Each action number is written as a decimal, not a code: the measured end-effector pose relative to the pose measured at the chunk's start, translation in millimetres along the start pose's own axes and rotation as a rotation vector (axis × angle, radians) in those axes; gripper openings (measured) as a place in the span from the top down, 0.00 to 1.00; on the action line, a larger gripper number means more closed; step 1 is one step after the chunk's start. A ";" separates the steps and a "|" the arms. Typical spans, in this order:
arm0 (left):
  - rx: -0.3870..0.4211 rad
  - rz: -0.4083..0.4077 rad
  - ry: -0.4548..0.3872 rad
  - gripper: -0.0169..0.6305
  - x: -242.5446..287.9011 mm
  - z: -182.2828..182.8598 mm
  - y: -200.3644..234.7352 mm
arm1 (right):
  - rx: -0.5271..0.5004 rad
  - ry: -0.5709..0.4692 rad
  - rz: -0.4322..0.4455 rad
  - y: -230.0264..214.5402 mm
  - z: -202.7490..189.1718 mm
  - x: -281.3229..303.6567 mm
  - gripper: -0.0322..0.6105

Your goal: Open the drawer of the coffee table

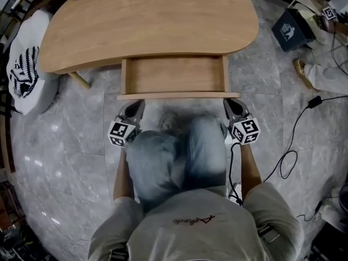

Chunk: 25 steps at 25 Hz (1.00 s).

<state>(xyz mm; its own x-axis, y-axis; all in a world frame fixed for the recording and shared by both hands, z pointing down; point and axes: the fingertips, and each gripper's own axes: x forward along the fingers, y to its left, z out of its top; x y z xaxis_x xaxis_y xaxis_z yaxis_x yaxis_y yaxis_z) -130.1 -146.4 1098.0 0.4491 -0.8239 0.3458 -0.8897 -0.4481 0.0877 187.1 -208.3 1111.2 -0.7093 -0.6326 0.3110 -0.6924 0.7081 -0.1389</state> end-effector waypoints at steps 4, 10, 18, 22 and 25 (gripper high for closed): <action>-0.047 0.040 -0.023 0.97 -1.4 7.3 18.9 | 0.010 0.017 -0.053 -4.8 -1.6 2.0 0.94; -0.156 0.038 0.100 0.97 4.5 -6.2 29.5 | 0.105 0.163 -0.113 -8.7 -9.1 9.9 0.94; -0.298 0.054 0.289 0.97 -13.4 7.1 26.9 | 0.256 0.345 -0.187 4.4 7.8 -13.6 0.94; -0.344 0.069 0.357 0.97 -33.3 30.6 18.2 | 0.297 0.441 -0.186 23.8 27.0 -33.5 0.94; -0.383 0.077 0.405 0.97 -54.3 55.8 5.1 | 0.324 0.495 -0.179 40.2 55.1 -53.2 0.94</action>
<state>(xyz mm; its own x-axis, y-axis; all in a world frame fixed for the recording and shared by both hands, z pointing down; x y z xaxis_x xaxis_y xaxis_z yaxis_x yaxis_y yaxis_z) -154.4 -123.3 1027.6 0.3808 -0.6165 0.6891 -0.9192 -0.1716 0.3545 189.7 -163.5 1037.2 -0.4868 -0.4567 0.7446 -0.8550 0.4239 -0.2990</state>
